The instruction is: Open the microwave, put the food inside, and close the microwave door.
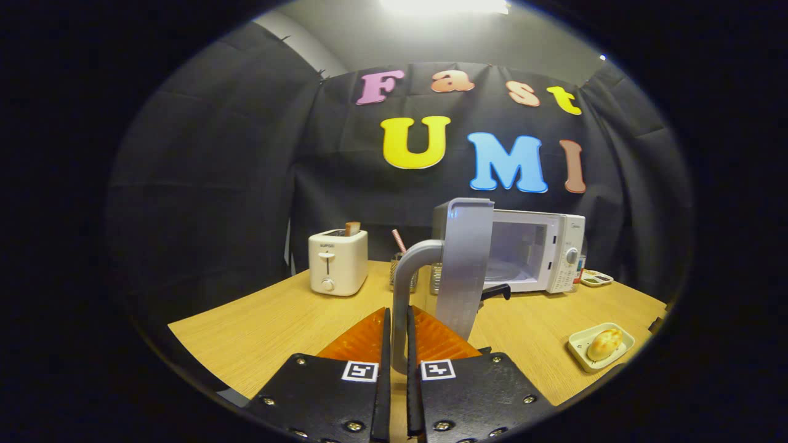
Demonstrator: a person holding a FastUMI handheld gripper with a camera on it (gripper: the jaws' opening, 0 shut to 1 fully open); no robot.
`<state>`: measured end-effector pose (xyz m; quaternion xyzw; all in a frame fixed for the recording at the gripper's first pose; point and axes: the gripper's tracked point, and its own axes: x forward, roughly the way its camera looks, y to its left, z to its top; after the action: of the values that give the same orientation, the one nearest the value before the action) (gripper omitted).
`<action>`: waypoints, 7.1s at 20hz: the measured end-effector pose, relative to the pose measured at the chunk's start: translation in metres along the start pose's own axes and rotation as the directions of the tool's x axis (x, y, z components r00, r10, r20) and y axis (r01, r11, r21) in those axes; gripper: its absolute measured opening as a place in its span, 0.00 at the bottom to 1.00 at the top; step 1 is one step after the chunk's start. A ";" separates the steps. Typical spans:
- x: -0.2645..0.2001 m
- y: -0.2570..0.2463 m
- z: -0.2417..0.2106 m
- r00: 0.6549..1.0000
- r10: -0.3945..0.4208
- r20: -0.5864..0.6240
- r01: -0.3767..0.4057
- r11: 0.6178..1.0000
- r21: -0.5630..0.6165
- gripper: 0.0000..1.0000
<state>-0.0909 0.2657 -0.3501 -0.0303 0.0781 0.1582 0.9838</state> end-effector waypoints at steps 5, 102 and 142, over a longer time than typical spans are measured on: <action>-0.025 0.014 0.007 0.984 0.168 0.060 -0.167 0.986 -0.031 0.09; 0.342 -0.289 -0.030 0.979 -0.091 -0.183 0.177 0.829 0.531 0.90; -0.044 0.068 0.085 0.719 0.666 0.199 -0.687 0.724 0.057 0.94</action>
<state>-0.1411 0.3242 -0.2617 0.0758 0.0123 0.5039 0.8603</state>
